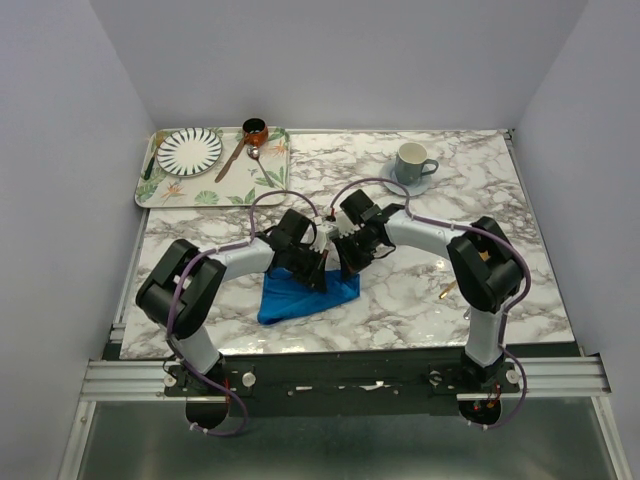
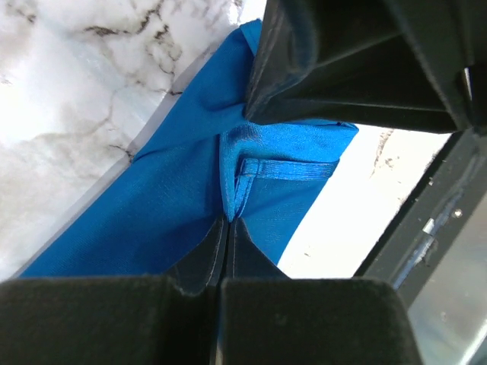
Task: Fold the napkin into a case and place the utensils inside
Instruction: Stuff the top corner of the smaller-rectangle-folded napkin at the center of the board.
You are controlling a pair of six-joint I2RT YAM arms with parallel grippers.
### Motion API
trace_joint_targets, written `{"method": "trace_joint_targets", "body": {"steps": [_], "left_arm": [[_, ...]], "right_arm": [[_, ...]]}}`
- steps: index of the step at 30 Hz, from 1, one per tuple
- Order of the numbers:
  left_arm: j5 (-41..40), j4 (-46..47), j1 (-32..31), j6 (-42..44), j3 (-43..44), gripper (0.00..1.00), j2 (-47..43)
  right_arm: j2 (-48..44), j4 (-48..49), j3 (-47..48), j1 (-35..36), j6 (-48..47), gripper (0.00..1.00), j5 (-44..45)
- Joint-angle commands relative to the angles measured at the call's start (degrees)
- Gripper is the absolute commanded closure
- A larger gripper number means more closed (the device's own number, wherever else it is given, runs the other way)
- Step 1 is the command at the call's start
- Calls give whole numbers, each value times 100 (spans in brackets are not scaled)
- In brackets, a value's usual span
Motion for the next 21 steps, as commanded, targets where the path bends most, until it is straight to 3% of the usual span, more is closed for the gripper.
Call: {"method": "trace_joint_targets", "body": {"steps": [1, 21], "left_arm": [[514, -170, 55, -166, 141, 100, 89], [1085, -372, 433, -491, 686, 100, 889]], "right_arm": [[-314, 238, -136, 11, -65, 100, -62], [-463, 458, -285, -7, -73, 100, -388]]}}
